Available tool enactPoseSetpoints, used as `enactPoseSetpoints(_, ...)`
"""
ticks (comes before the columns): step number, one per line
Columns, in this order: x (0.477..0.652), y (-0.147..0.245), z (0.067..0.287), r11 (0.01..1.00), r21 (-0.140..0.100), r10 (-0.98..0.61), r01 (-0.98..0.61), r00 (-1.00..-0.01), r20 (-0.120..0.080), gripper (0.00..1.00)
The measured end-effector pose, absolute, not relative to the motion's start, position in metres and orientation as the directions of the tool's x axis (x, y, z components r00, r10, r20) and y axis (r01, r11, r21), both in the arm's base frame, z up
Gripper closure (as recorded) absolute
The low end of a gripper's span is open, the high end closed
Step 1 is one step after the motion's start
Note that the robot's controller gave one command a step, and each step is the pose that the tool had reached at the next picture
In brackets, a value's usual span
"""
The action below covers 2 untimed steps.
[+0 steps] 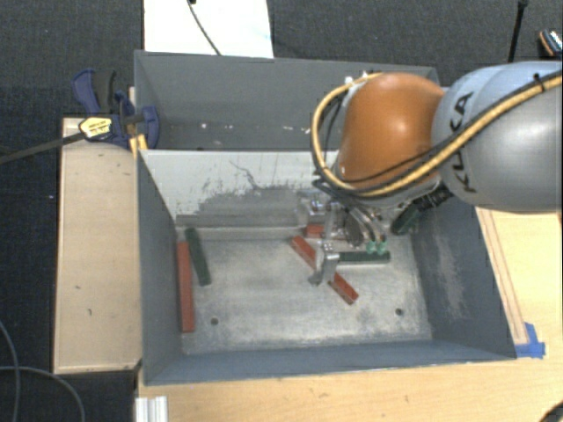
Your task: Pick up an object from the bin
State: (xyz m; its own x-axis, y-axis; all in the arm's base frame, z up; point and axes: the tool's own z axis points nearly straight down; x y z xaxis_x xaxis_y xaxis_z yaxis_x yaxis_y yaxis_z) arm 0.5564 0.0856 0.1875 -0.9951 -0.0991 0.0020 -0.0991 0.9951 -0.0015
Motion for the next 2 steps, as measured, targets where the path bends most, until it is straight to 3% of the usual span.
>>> enactPoseSetpoints(1, 0.589, 0.021, 0.131, 0.943, -0.001, -0.333, -0.333, -0.943, 0.004, 0.00)
enactPoseSetpoints(2, 0.583, -0.062, 0.070, 0.914, -0.001, -0.407, -0.407, -0.914, 0.005, 0.00)
